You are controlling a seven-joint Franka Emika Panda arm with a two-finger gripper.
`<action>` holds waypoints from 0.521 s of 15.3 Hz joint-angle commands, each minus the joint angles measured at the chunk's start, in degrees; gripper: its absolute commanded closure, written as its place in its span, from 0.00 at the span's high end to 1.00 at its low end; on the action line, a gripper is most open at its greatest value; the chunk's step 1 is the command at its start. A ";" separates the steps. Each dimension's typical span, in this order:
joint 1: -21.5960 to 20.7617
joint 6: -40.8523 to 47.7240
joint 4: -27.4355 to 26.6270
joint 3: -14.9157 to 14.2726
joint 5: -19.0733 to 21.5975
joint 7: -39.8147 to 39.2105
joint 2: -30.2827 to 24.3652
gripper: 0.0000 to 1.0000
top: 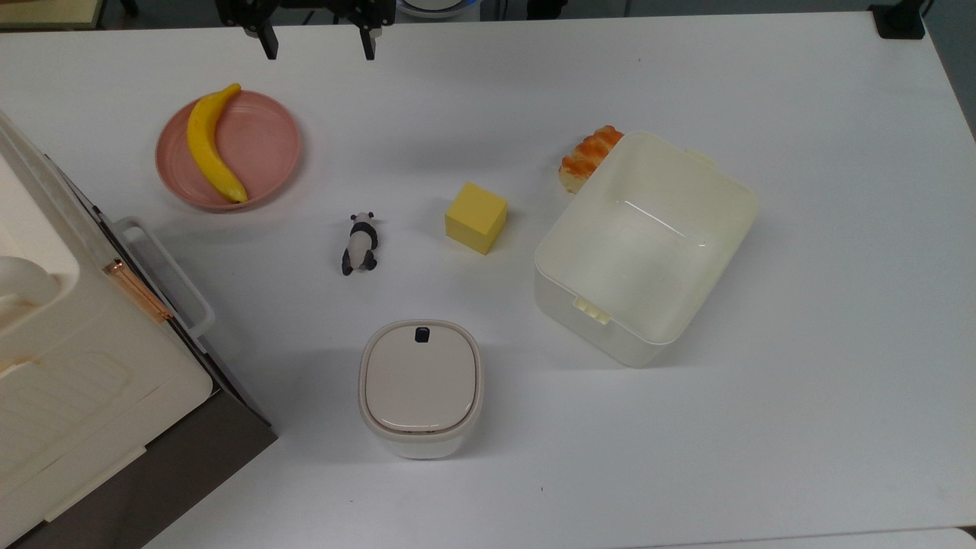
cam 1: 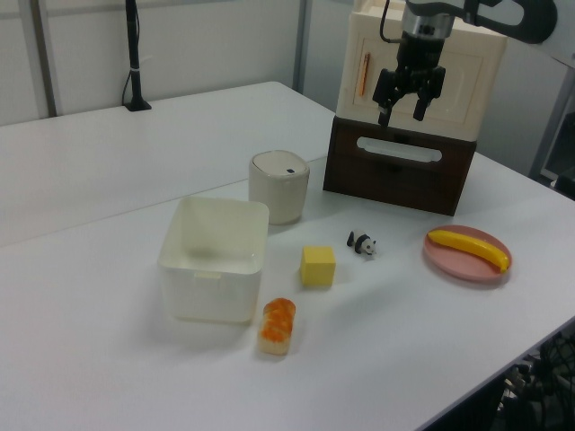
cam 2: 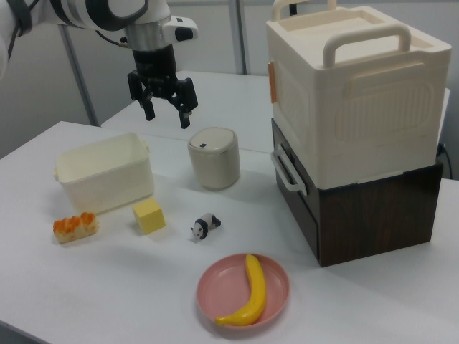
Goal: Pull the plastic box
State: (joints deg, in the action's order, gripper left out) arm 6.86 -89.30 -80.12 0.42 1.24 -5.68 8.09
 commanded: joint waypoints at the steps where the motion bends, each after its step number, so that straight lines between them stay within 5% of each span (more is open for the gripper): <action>1: -1.05 4.30 -0.48 0.20 0.87 0.15 -0.70 1.00; 8: -6.23 3.53 -1.36 0.20 2.36 -4.57 2.10 1.00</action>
State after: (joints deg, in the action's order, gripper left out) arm 3.38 -85.82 -80.53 0.79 1.45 -6.27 9.00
